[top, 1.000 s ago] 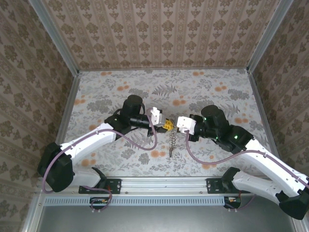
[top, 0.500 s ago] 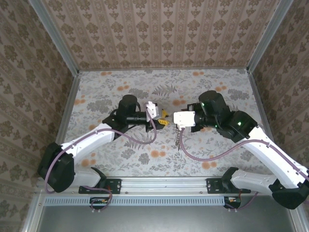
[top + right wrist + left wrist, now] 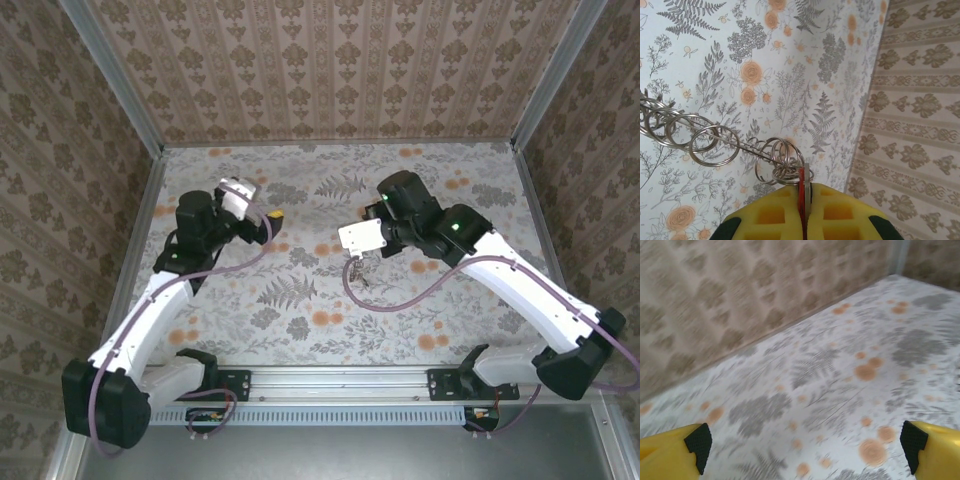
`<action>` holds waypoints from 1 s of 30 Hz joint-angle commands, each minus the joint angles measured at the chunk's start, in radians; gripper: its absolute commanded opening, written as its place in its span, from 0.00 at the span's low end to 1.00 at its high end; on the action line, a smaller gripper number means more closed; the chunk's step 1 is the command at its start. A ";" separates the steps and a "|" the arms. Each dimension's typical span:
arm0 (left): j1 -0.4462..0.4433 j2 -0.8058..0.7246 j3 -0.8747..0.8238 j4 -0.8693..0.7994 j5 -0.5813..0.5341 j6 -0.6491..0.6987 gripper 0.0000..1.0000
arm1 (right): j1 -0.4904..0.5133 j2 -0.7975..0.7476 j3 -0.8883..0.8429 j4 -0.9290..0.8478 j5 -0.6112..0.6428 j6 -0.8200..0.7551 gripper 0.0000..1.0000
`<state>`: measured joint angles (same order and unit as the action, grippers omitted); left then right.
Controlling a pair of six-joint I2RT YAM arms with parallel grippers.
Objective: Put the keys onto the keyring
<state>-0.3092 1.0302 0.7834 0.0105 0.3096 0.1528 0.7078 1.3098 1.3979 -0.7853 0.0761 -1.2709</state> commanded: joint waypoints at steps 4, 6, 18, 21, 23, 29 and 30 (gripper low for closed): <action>0.057 -0.052 0.002 -0.251 -0.527 -0.306 1.00 | 0.015 0.100 0.088 0.179 -0.104 0.342 0.00; 0.081 -0.033 0.045 -0.363 -0.640 -0.420 1.00 | 0.022 0.158 0.118 0.241 -0.189 0.508 0.00; 0.186 -0.040 -0.009 -0.405 -0.548 -0.502 1.00 | 0.067 0.476 0.184 0.544 -0.287 0.818 0.00; 0.192 -0.047 -0.033 -0.396 -0.537 -0.509 1.00 | 0.057 0.483 0.100 0.546 -0.295 0.731 0.00; 0.196 -0.050 -0.051 -0.383 -0.520 -0.512 1.00 | 0.052 0.476 0.034 0.528 -0.307 0.659 0.00; 0.196 -0.045 -0.141 -0.271 -0.452 -0.564 1.00 | 0.019 0.447 -0.142 0.447 -0.235 0.548 0.03; 0.196 -0.040 -0.154 -0.251 -0.443 -0.573 1.00 | 0.010 0.438 -0.172 0.447 -0.226 0.547 0.04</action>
<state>-0.1219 0.9974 0.6567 -0.3149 -0.1791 -0.3698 0.7391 1.7977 1.2827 -0.3058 -0.1833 -0.6613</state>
